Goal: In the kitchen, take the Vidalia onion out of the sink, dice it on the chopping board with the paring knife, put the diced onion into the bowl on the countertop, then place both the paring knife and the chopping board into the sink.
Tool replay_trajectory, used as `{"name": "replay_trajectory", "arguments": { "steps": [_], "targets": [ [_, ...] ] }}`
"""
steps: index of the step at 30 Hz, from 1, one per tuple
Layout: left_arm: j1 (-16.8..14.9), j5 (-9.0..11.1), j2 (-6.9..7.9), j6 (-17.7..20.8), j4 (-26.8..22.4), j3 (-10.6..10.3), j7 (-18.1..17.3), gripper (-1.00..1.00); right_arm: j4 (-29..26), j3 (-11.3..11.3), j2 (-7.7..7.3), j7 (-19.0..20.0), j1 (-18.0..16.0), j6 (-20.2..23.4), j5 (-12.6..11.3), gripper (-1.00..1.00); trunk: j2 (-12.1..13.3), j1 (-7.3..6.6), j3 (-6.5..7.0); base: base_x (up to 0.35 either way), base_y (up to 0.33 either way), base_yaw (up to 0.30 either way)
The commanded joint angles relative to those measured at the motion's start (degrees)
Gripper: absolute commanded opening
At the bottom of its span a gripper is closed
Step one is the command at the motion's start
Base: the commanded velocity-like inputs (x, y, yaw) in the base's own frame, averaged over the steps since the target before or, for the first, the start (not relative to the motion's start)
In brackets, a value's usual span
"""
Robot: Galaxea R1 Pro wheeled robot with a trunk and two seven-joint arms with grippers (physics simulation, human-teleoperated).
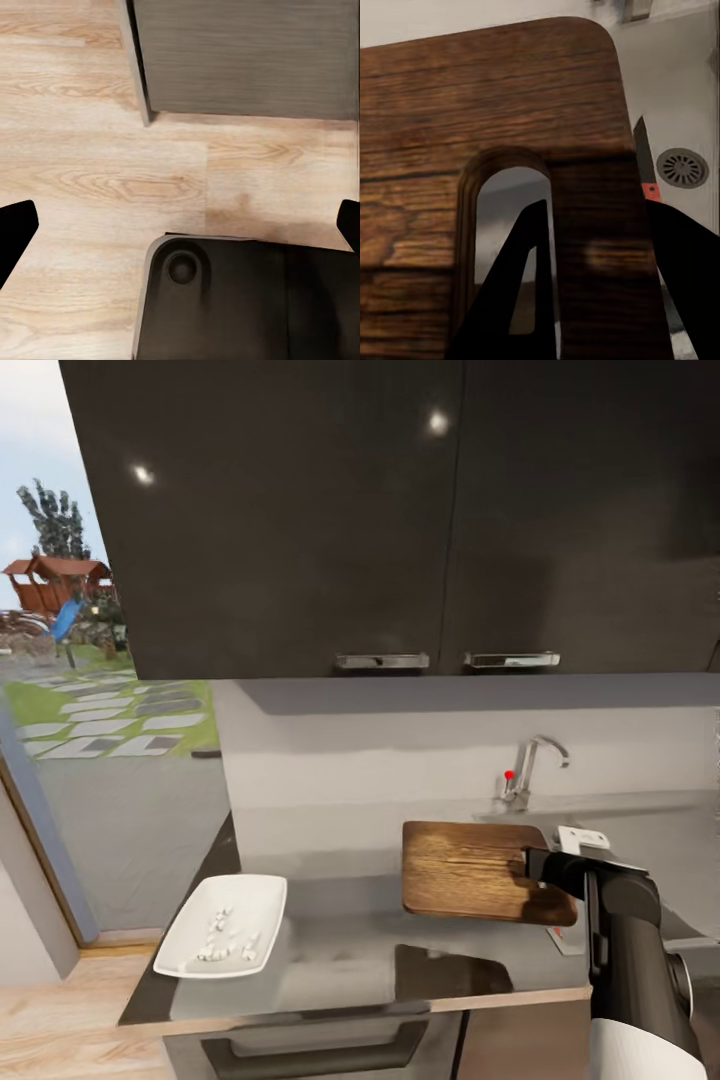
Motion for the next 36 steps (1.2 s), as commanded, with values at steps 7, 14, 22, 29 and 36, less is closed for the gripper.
{"name": "replay_trajectory", "arguments": {
  "steps": [7, 14, 22, 29, 36],
  "targets": [
    [0.0, -0.5, -0.06, 0.0, -0.1, 0.5, -0.3, 1.00, 0.3, -0.1, 0.36, 0.3, 0.0, 0.1, 0.4, -1.00, 0.0, 0.03, -0.01, 0.096, -0.312, 0.072],
    [0.0, -0.5, -0.06, 0.0, -0.1, 0.5, -0.3, 1.00, 1.6, 0.0, 0.46, -0.7, 0.0, 0.0, 0.5, -1.00, 0.0, 0.03, -0.01, 0.013, -0.315, 0.053],
    [0.0, -0.5, -0.03, -0.1, -0.1, 0.5, -0.3, 1.00, 9.0, -0.5, 0.86, -18.8, 0.0, -7.6, -2.2, -1.00, 0.0, 0.03, -0.01, 0.000, -0.211, 0.001],
    [0.0, -0.5, 0.19, -0.1, -0.4, 0.5, -0.3, 1.00, 11.9, -0.5, 0.64, -51.0, 0.0, -18.4, -33.1, -1.00, 0.0, 0.03, -0.01, 0.000, -0.004, 0.000],
    [0.0, -0.5, 0.37, -0.1, -0.4, 0.5, -0.3, 1.00, 18.2, -0.2, 0.78, -67.2, 0.0, -29.5, -43.0, -1.00, 0.0, 0.03, -0.01, 0.000, 0.000, 0.000]
  ]
}}
